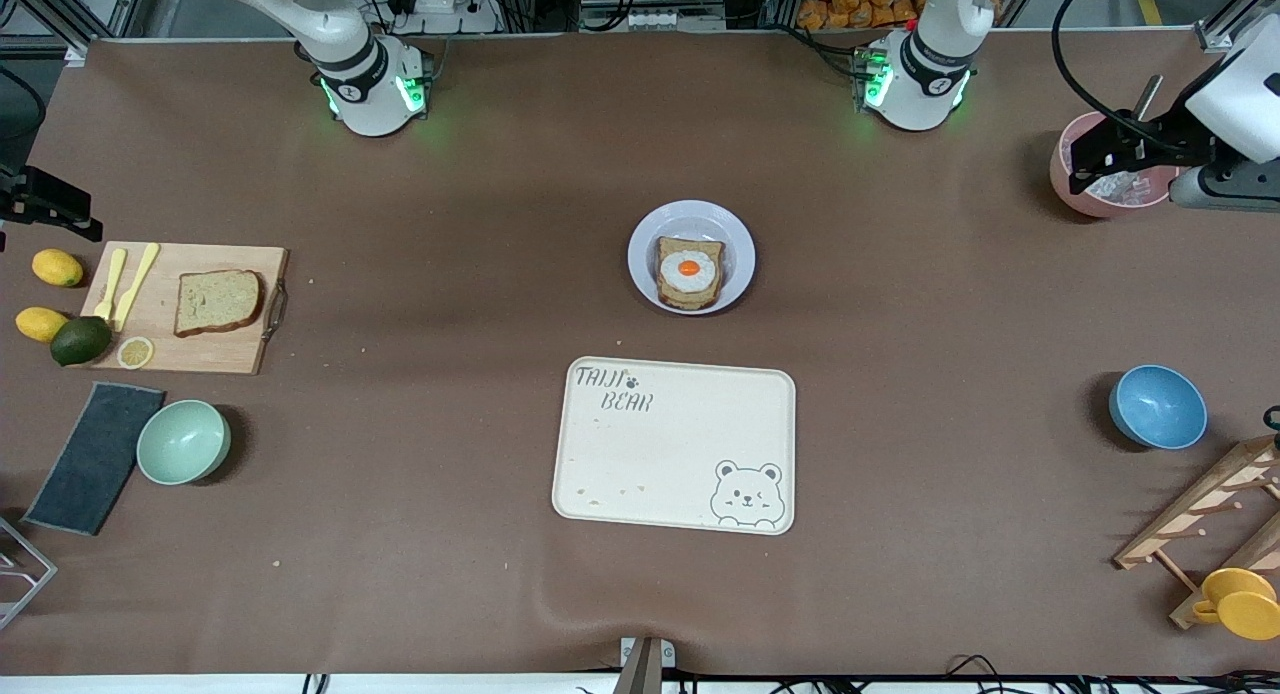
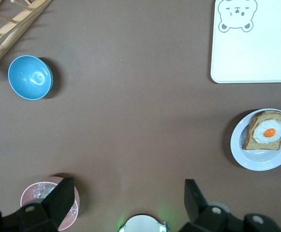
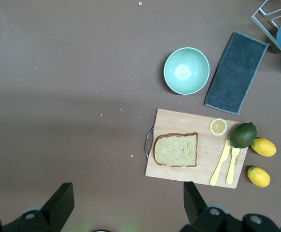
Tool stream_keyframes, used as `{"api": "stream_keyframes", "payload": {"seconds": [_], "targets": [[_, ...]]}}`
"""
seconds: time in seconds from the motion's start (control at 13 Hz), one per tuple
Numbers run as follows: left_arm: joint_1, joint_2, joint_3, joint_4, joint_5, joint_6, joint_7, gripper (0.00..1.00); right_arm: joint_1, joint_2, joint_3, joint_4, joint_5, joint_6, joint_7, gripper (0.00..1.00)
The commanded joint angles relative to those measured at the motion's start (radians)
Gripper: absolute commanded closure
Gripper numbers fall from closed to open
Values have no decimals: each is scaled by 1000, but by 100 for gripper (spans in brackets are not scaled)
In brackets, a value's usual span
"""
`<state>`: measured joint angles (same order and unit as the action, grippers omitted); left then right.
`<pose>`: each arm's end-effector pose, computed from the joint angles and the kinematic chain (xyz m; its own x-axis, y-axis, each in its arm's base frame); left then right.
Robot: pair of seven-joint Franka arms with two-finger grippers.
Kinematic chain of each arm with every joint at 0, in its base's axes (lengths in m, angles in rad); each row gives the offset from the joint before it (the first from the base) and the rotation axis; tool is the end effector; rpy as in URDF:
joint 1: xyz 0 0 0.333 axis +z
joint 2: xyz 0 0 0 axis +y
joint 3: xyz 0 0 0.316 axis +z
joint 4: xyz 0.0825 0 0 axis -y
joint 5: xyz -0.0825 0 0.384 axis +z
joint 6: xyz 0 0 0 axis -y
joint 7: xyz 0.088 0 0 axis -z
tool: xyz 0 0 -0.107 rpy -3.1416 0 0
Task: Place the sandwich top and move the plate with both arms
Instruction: 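Move the right gripper toward the bread slice on the cutting board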
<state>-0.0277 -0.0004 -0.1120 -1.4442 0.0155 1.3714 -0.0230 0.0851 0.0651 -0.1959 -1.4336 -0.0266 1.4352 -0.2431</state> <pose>0.5279 -0.0723 0.6664 0.9910 -0.1130 -0.0719 -0.1145 -0.9933 -0.0171 0.5573 -0.0610 0.6413 0.9893 0.1281 -0.0697 0.1299 -0.9913 0.0231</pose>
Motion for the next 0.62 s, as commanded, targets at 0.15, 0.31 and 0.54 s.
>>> {"api": "stream_keyframes", "payload": {"seconds": [0.15, 0.31, 0.54], "targets": [[-1, -13, 20, -2, 3, -12, 0, 0, -19, 7, 7, 19, -3, -16, 8, 0], [-1, -9, 22, -2, -3, -12, -5, 0, -18, 7, 7, 19, -1, -16, 8, 0], [-1, 20, 22, -1, -5, -11, -6, 0, -12, 16, 9, 18, -1, -16, -4, 0]]}}
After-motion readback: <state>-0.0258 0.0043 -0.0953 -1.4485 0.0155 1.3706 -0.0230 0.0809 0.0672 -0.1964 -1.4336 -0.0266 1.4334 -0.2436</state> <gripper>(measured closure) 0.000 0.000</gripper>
